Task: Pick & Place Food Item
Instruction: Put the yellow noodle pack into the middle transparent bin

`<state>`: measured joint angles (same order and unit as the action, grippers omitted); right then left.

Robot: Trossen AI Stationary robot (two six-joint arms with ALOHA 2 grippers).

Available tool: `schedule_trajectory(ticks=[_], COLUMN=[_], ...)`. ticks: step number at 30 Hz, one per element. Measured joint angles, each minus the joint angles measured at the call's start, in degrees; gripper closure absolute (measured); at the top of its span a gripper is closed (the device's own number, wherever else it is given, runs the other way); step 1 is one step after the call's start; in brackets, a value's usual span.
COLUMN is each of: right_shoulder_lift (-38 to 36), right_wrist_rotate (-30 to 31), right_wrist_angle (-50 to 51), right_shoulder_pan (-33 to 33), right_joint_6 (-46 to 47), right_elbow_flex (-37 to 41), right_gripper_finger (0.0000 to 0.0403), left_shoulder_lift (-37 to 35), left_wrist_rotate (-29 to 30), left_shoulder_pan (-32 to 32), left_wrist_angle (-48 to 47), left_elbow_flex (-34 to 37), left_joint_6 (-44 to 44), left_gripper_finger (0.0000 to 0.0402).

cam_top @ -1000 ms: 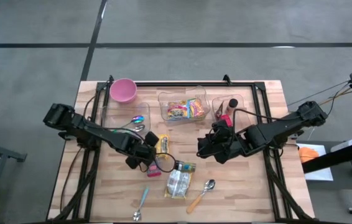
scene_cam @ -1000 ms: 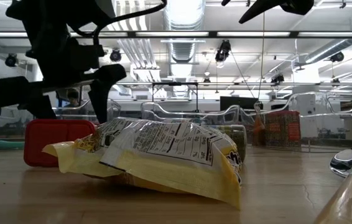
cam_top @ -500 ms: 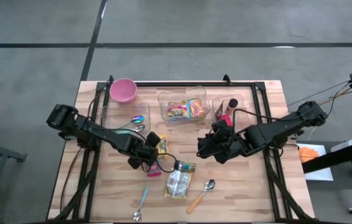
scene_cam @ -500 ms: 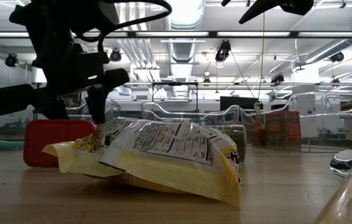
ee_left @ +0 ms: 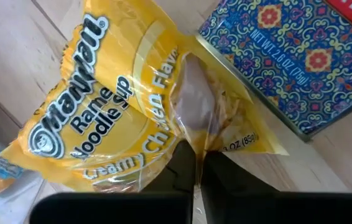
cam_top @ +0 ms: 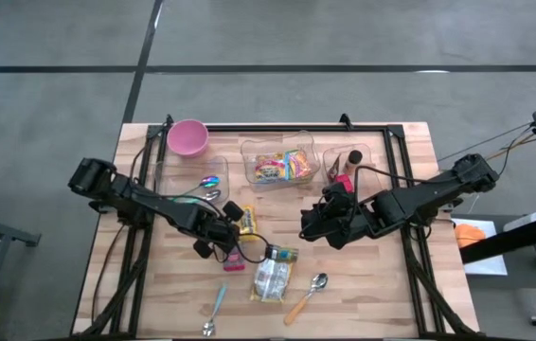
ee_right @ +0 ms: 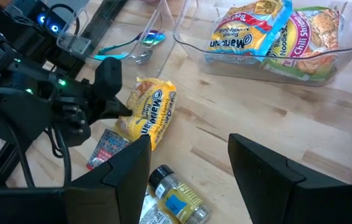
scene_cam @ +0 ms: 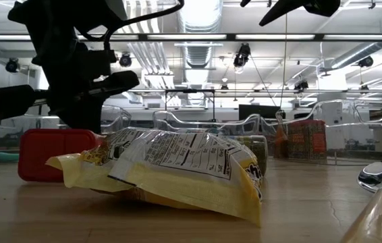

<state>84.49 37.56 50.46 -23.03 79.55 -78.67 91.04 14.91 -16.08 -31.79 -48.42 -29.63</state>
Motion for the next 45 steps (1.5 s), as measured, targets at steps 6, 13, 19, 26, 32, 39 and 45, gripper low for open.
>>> schedule_trajectory(ticks=[6, 13, 19, 26, 32, 39, 45], right_shoulder_lift=[0.00, 0.00, 0.00, 0.00, 0.00, -1.18, -8.32], right_wrist_rotate=[0.02, 0.07, 0.07, 0.07, 0.13, 4.01, 7.56], right_wrist_angle=[0.02, 0.02, -0.02, -0.06, -0.09, 0.03, 3.80], right_shoulder_pan=[0.00, 0.00, 0.00, 0.00, 0.00, -1.17, -3.48], right_joint_6=[-0.14, -0.15, -0.06, -0.06, -0.21, 1.90, -2.71], right_elbow_flex=[0.09, 0.37, 0.37, 0.37, 0.37, 0.34, 0.21], right_gripper_finger=[0.0192, 0.0192, 0.0192, 0.0192, 0.0192, 0.0192, 0.0192], left_shoulder_lift=[-1.55, -5.86, -10.85, -15.39, -15.55, -15.44, -14.27], left_wrist_rotate=[0.38, 0.55, 0.90, 6.61, 6.96, -3.35, -15.14], left_shoulder_pan=[0.00, 0.00, 0.00, 0.35, 4.98, 16.52, 26.31], left_wrist_angle=[-0.55, -0.90, -0.80, -0.75, -0.56, 1.54, 11.59], left_elbow_flex=[0.00, -0.79, -1.91, -5.49, -11.81, -17.57, -18.47], left_joint_6=[-0.02, -0.01, -0.21, 1.54, 5.63, 13.32, 24.17], left_gripper_finger=[0.0396, 0.0397, 0.0397, 0.0397, 0.0397, 0.0398, 0.0398])
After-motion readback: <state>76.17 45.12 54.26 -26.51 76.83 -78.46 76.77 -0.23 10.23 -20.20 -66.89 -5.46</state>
